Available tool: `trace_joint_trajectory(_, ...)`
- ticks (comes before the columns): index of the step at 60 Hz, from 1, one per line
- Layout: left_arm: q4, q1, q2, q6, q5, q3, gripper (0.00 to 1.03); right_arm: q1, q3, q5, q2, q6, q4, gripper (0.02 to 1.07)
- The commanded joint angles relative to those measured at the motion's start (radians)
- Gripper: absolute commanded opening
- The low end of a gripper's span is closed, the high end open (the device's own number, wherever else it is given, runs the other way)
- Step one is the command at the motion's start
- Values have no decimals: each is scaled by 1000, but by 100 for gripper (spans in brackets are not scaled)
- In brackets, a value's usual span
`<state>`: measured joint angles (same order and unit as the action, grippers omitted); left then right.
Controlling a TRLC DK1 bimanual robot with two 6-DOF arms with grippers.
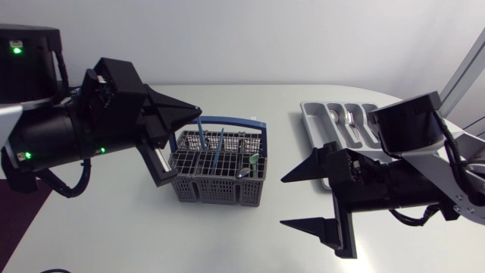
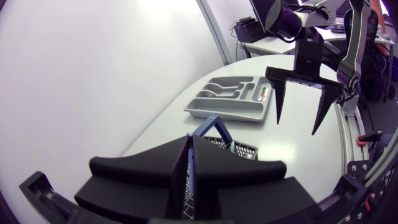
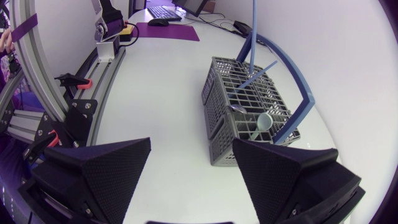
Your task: Unload the cutlery basket into the drawer organizer.
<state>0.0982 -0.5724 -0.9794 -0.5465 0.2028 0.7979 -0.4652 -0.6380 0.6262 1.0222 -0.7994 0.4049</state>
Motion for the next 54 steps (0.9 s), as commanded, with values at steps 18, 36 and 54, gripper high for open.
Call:
trace_joint_trajectory(18,81,-26,84,60,-2,107,5,-72,-69,-42,-47,86,37,97)
trace_joint_trajectory(36,173,-12,24,299,187,213,5,-82,-141,7,-51,169,31,97)
trace_joint_trajectory(54,192,-12,-157,421,383,274,5,2,-166,129,7,180,37,92)
